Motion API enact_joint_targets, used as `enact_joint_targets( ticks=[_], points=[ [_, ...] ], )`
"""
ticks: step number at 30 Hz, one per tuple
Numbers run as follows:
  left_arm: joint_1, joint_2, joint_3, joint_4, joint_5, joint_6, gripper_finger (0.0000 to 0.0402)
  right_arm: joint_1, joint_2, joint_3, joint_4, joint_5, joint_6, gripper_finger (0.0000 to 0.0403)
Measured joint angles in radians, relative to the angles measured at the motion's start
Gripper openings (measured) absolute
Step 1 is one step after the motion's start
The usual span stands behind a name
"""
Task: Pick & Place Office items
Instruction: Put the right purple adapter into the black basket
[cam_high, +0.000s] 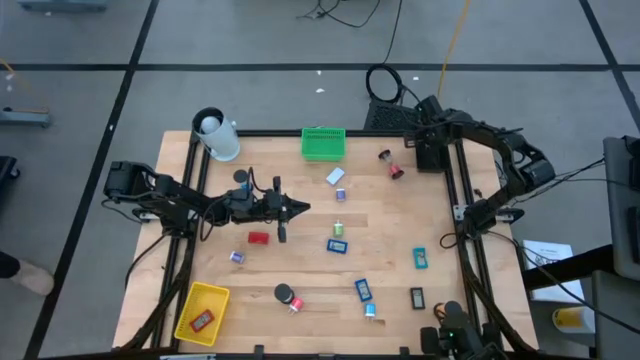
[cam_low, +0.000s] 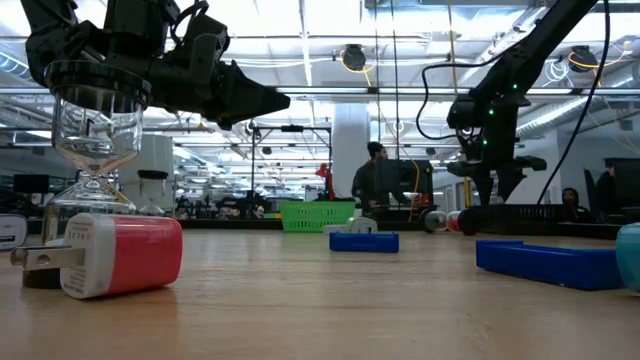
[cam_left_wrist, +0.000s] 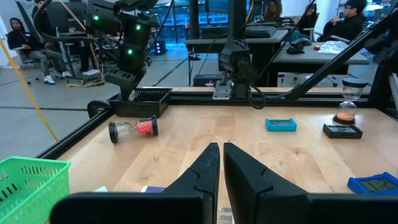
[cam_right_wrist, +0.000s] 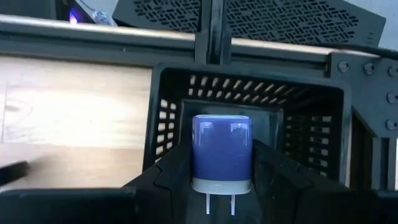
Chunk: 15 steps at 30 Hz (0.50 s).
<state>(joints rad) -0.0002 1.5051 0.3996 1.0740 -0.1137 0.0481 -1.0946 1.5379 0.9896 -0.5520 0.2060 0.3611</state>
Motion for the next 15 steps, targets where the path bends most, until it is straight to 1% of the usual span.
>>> enact_joint_targets(
  ticks=[6, 8, 15],
  points=[
    [0.000, 0.000, 0.000, 0.000, 0.000, 0.000, 0.0031, -0.013, 0.000, -0.046, 0.059, -0.009, 0.000, 0.0130],
    [0.000, 0.000, 0.000, 0.000, 0.000, 0.000, 0.0031, -0.023, 0.000, -0.048, 0.064, -0.032, 0.001, 0.0130],
    [0.000, 0.000, 0.000, 0.000, 0.000, 0.000, 0.0031, -0.026, 0.000, -0.048, 0.094, -0.052, 0.015, 0.0130]
  ],
)
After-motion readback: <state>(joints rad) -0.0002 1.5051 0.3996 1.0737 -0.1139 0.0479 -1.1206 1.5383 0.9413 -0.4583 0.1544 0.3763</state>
